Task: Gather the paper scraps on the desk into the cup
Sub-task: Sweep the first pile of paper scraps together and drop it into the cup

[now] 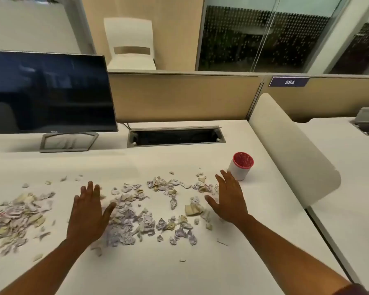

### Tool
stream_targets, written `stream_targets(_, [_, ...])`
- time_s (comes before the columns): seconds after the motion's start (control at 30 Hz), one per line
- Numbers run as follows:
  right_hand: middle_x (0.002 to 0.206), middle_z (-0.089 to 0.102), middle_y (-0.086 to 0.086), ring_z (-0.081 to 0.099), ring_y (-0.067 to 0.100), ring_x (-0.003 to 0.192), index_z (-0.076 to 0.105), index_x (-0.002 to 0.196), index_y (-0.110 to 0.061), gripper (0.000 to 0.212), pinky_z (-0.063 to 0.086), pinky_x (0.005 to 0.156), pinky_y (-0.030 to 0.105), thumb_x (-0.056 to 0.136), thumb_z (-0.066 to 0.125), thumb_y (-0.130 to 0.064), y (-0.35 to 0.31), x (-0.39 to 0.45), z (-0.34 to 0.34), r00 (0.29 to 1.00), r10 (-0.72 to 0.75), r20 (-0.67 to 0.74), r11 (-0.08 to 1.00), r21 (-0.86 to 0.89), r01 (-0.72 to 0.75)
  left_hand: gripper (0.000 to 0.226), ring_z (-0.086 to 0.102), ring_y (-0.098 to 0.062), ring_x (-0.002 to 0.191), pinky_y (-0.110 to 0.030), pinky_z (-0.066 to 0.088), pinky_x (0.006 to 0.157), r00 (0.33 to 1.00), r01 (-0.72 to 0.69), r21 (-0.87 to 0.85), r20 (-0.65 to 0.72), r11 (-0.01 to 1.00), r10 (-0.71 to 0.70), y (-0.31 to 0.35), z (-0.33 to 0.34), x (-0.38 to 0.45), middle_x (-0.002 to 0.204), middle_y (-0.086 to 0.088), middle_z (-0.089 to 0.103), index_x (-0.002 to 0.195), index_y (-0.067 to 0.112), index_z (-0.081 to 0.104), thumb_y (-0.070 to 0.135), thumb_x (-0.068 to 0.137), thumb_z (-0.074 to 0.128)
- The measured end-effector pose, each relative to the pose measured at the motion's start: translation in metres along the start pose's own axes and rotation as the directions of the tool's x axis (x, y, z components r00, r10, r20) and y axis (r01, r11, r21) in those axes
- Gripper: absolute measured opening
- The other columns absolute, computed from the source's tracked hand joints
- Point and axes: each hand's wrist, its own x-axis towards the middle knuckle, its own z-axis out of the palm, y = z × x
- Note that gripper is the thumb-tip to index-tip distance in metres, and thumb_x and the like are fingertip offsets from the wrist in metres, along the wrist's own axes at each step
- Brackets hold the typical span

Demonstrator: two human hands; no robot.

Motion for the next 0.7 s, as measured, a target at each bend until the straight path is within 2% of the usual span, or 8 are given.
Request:
stream_targets(0.1, [0.165, 0.029, 0.010, 0.022, 0.031, 0.155, 0.037, 0.153, -0.015, 0.083, 0.026, 0.124, 0.049, 0.089, 0.056, -0.065, 0.021, -0.014, 0.011, 0.990, 0.136, 0.033, 0.990, 0.038, -0.137, 0.082, 0.021, -0.042, 0.148, -0.054, 0.021, 0.119, 0.997, 0.073, 0.013, 0.022, 0.997, -0.074, -0.011, 0.011, -0.004, 0.160, -0.024, 0.023, 0.151, 0.000, 0.030, 0.060, 0.096, 0.034])
stream_targets(0.2, [0.166, 0.026, 0.011, 0.018, 0.031, 0.156, 0.035, 0.154, -0.013, 0.085, 0.023, 0.125, 0.048, 0.089, 0.058, -0.063, 0.038, -0.030, 0.023, 0.973, 0.217, 0.073, 0.975, 0.029, -0.220, 0.077, 0.025, -0.048, 0.145, -0.059, 0.028, 0.114, 0.991, 0.128, -0.001, 0.037, 0.992, -0.128, -0.021, 0.026, -0.011, 0.157, -0.029, 0.027, 0.148, -0.002, 0.034, 0.050, 0.092, 0.050])
stream_targets(0.27, [0.168, 0.020, 0.012, 0.013, 0.031, 0.157, 0.030, 0.157, -0.013, 0.085, 0.019, 0.126, 0.048, 0.093, 0.054, -0.063, 0.044, -0.034, 0.031, 0.964, 0.257, 0.074, 0.963, 0.059, -0.261, 0.076, 0.025, -0.050, 0.143, -0.060, 0.028, 0.113, 0.985, 0.168, -0.048, 0.053, 0.985, -0.165, -0.022, 0.034, -0.014, 0.155, -0.031, 0.029, 0.147, -0.003, 0.035, 0.045, 0.092, 0.053])
stream_targets(0.37, [0.169, 0.013, 0.014, 0.007, 0.029, 0.158, 0.022, 0.160, -0.013, 0.083, 0.012, 0.128, 0.049, 0.097, 0.037, -0.065, 0.035, -0.038, 0.044, 0.955, 0.287, 0.074, 0.950, 0.101, -0.294, 0.077, 0.019, -0.047, 0.147, -0.058, 0.021, 0.119, 0.974, 0.212, -0.133, 0.103, 0.968, -0.200, -0.018, 0.049, -0.023, 0.158, -0.031, 0.023, 0.151, -0.003, 0.028, 0.041, 0.093, 0.053])
stream_targets(0.47, [0.170, 0.009, 0.013, 0.004, 0.027, 0.158, 0.017, 0.161, -0.012, 0.085, 0.009, 0.128, 0.046, 0.098, 0.021, -0.069, 0.015, -0.036, 0.058, 0.966, 0.249, 0.062, 0.961, 0.111, -0.255, 0.080, 0.010, -0.040, 0.151, -0.053, 0.015, 0.123, 0.977, 0.199, -0.198, 0.119, 0.960, -0.178, -0.005, 0.061, -0.029, 0.162, -0.026, 0.015, 0.154, -0.001, 0.023, 0.046, 0.093, 0.047])
stream_targets(0.53, [0.171, 0.007, 0.009, 0.001, 0.023, 0.159, 0.014, 0.162, -0.013, 0.085, 0.009, 0.129, 0.044, 0.099, 0.018, -0.069, 0.002, -0.030, 0.066, 0.984, 0.165, 0.064, 0.977, 0.126, -0.172, 0.082, 0.007, -0.036, 0.153, -0.050, 0.012, 0.124, 0.984, 0.160, -0.229, 0.110, 0.960, -0.138, 0.006, 0.066, -0.030, 0.164, -0.020, 0.012, 0.155, 0.003, 0.021, 0.055, 0.096, 0.043])
stream_targets(0.63, [0.171, 0.009, 0.000, 0.004, 0.016, 0.158, 0.019, 0.161, -0.016, 0.076, 0.011, 0.128, 0.039, 0.102, 0.031, -0.063, -0.010, -0.015, 0.072, 0.996, -0.057, 0.061, 0.973, 0.228, 0.042, 0.086, 0.006, -0.030, 0.153, -0.045, 0.011, 0.122, 0.996, 0.069, -0.263, 0.072, 0.962, -0.052, 0.015, 0.069, -0.027, 0.165, -0.014, 0.012, 0.156, 0.009, 0.021, 0.063, 0.090, 0.034])
stream_targets(0.7, [0.169, 0.018, -0.001, 0.013, 0.015, 0.157, 0.029, 0.157, -0.020, 0.069, 0.016, 0.127, 0.038, 0.102, 0.040, -0.060, -0.007, 0.001, 0.069, 0.997, -0.076, 0.007, 0.960, 0.272, 0.071, 0.081, 0.014, -0.031, 0.152, -0.048, 0.016, 0.120, 0.999, 0.035, -0.229, 0.013, 0.973, -0.033, 0.012, 0.065, -0.021, 0.163, -0.014, 0.020, 0.153, 0.011, 0.026, 0.061, 0.090, 0.035])
